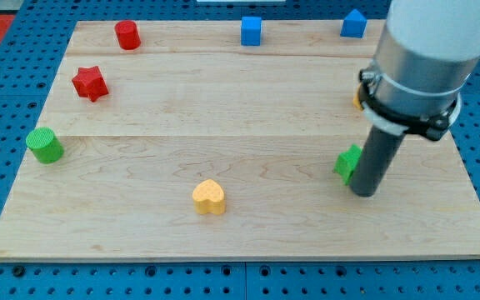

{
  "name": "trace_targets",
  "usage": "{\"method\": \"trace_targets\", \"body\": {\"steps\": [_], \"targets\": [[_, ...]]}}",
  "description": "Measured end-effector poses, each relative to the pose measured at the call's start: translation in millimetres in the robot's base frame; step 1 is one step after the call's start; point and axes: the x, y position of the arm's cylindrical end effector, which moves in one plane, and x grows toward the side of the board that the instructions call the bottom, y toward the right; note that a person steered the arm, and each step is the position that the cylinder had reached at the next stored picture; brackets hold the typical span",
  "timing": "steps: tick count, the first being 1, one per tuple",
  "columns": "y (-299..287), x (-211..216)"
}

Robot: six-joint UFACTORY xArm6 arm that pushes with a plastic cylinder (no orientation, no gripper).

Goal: Push green star closer to yellow heart

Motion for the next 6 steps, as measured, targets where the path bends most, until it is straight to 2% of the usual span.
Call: {"method": "trace_targets", "body": {"steps": [4,5,6], "targets": [[55,17],[76,-7],[52,-60]]}}
